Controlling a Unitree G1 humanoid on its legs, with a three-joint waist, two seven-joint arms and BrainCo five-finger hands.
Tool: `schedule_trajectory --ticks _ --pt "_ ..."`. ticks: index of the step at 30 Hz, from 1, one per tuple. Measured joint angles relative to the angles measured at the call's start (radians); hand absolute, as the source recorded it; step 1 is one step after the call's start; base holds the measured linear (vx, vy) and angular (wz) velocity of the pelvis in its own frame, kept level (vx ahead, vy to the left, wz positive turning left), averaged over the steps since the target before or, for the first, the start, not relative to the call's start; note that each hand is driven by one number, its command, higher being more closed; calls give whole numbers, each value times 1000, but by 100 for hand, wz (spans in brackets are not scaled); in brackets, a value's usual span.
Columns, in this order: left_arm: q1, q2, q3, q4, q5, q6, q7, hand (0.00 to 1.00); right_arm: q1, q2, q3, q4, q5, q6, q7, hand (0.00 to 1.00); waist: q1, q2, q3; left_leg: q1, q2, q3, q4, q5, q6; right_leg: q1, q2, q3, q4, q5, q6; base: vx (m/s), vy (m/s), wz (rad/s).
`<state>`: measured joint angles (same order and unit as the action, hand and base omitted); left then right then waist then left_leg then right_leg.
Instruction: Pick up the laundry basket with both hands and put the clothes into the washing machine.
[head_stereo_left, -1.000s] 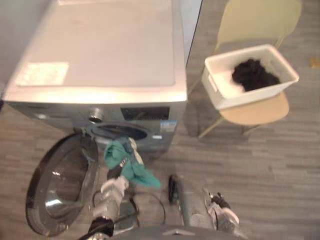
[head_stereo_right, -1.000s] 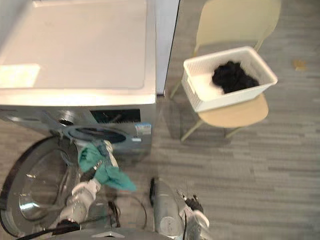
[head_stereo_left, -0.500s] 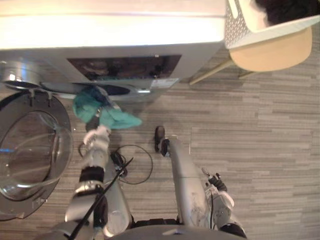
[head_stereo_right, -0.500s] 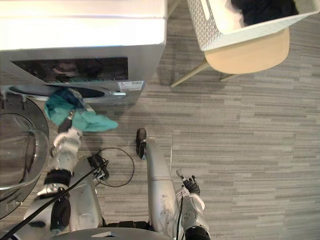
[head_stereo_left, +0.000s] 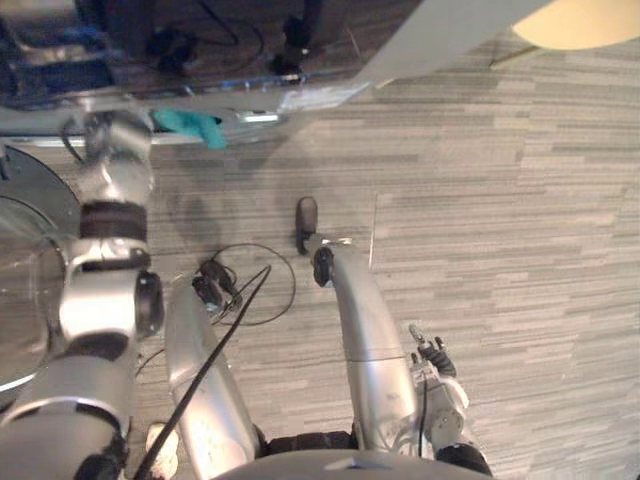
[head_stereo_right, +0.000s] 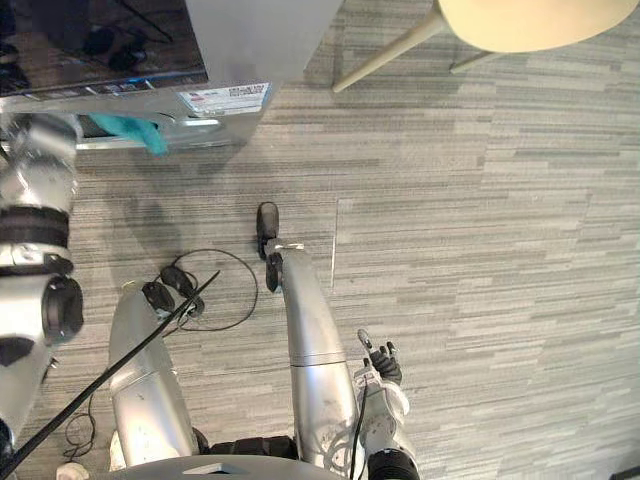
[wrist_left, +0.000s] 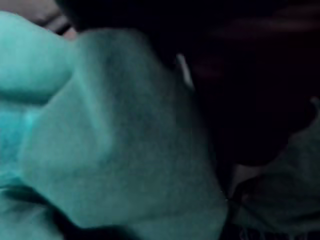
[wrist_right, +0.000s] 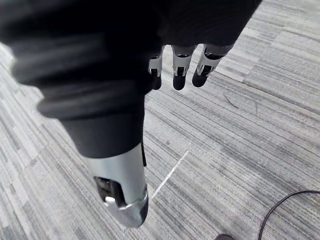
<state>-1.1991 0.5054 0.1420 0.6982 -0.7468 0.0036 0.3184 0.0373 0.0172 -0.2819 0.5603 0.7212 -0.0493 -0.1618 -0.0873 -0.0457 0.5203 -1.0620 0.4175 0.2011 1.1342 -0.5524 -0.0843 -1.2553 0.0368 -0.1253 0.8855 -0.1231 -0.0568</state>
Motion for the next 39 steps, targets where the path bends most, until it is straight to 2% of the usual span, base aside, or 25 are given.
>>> schedule_trajectory --ticks 4,6,8,9,13,16,18,23,29,31,33,36,39 --pt "-180 83 -85 23 123 27 3 100 9 -1 -15 5 37 -12 6 0 -2 0 0 -31 2 12 -1 5 2 -33 2 4 -10 17 -3 -16 29 -11" --pt "-222 148 -128 19 294 34 9 100 20 0 -16 5 64 -22 7 0 -2 1 1 -47 8 18 -1 9 4 -50 6 6 -18 26 -4 -13 23 -11" --pt "-242 167 -158 20 390 68 32 100 34 -1 -16 6 72 -32 10 0 4 1 1 -58 8 21 -1 12 3 -59 7 4 -21 30 -6 -4 7 -2" --pt "-255 185 -174 20 467 87 45 0 43 0 -16 6 76 -40 10 0 4 1 1 -67 8 20 1 14 4 -65 7 2 -23 34 -6 0 0 0" --pt "-272 229 -197 59 775 143 52 0 80 3 -16 12 77 -44 25 0 4 2 1 -77 10 25 12 15 4 -75 7 8 -26 48 -5 -14 23 -4" --pt "-285 235 -203 84 889 164 32 0 80 1 -16 27 100 -40 38 0 3 2 1 -84 10 26 17 15 5 -76 8 10 -38 62 -1 -21 25 -2" --pt "-297 236 -204 92 907 166 18 0 80 1 -16 29 106 -34 50 0 2 2 1 -91 10 27 18 17 9 -77 8 11 -49 72 2 -41 44 -5" --pt "-330 242 -202 99 908 170 15 0 80 1 -17 28 107 -34 51 0 -2 2 1 -115 7 30 17 28 28 -92 6 16 -73 99 6 -35 31 -3" --pt "-322 241 -176 97 906 171 15 0 80 1 -17 27 107 -34 51 0 -4 2 1 -130 6 16 30 34 26 -97 3 9 -65 104 2 -38 10 3" --pt "-279 239 -133 77 904 171 14 0 80 2 -16 24 107 -34 51 0 -7 2 1 -130 6 15 30 37 26 -96 3 9 -64 105 1 -34 -3 3" --pt "-173 224 -53 21 872 167 14 0 80 2 -15 24 107 -32 50 0 -7 2 1 -124 6 14 30 41 23 -92 3 9 -63 106 0 -38 -8 3" --pt "-38 183 -2 -33 802 165 18 0 80 4 -15 22 106 -30 49 0 -3 2 1 -109 6 5 27 46 20 -72 3 3 -64 106 -1 -31 -11 8" --pt "180 109 4 -159 724 161 23 0 79 7 -15 5 103 -16 46 0 3 2 2 -69 -5 -1 6 58 18 -28 -4 0 -83 103 1 -70 -24 19"
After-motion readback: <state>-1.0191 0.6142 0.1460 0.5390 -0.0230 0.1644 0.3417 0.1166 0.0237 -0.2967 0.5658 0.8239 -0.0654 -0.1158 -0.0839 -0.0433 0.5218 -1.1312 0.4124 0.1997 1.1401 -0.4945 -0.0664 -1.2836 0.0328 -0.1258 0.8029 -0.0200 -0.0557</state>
